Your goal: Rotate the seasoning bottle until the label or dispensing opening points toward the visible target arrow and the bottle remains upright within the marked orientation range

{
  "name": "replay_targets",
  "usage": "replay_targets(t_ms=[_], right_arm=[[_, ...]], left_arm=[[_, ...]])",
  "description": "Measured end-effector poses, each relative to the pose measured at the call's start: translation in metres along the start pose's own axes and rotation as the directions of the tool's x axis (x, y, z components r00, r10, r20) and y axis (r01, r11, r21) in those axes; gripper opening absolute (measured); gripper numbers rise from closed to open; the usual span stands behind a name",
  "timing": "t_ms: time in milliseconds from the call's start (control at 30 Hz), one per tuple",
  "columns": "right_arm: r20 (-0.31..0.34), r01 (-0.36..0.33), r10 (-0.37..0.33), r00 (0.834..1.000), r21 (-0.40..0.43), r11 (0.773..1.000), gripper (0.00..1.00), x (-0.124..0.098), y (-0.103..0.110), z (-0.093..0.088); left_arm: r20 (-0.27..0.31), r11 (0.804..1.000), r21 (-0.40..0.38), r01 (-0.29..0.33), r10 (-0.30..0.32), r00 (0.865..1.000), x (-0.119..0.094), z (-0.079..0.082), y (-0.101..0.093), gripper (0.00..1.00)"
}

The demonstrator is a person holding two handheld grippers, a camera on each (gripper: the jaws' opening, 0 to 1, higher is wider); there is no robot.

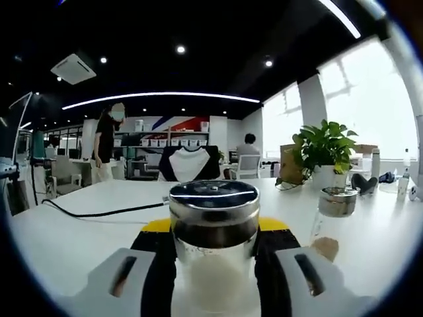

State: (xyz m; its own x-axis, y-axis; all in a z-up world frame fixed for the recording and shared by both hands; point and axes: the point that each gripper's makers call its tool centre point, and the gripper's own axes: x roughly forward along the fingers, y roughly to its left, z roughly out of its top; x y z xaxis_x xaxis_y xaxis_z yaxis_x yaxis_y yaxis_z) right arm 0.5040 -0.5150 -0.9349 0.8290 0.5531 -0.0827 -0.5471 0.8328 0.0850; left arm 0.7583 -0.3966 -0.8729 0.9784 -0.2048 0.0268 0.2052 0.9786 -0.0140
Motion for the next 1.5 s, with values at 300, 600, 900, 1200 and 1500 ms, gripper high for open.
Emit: replay_targets(t_ms=[300, 600, 900, 1200, 1500], right_arm=[[0.031, -0.003, 0.004, 1.000, -0.015, 1.000, 0.68, -0.007, 0.007, 0.011], [0.041, -0.020, 0.021, 0.999, -0.023, 1.000, 0.68, -0.012, 0.015, 0.012], [0.060, -0.038, 0.040, 0.997, -0.034, 0.999, 0.68, -0.015, 0.025, 0.017], [0.054, -0.051, 0.053, 0.997, -0.038, 0.998, 0.67, -0.019, 0.036, 0.013], [0.049, -0.058, 0.061, 0.997, -0.044, 0.997, 0.67, -0.020, 0.044, 0.012]], left_arm=[[0.005, 0.996, 0.025, 0.089, -0.089, 0.996, -0.024, 0.009, -0.032, 0.46], [0.060, 0.988, 0.038, 0.152, -0.154, 0.986, -0.059, 0.044, -0.048, 0.46], [0.072, 0.978, 0.036, 0.204, -0.206, 0.976, -0.092, 0.059, -0.058, 0.46], [0.052, 0.972, 0.024, 0.235, -0.235, 0.971, -0.118, 0.052, -0.063, 0.46], [0.035, 0.970, -0.004, 0.242, -0.241, 0.970, -0.140, 0.040, -0.062, 0.46]])
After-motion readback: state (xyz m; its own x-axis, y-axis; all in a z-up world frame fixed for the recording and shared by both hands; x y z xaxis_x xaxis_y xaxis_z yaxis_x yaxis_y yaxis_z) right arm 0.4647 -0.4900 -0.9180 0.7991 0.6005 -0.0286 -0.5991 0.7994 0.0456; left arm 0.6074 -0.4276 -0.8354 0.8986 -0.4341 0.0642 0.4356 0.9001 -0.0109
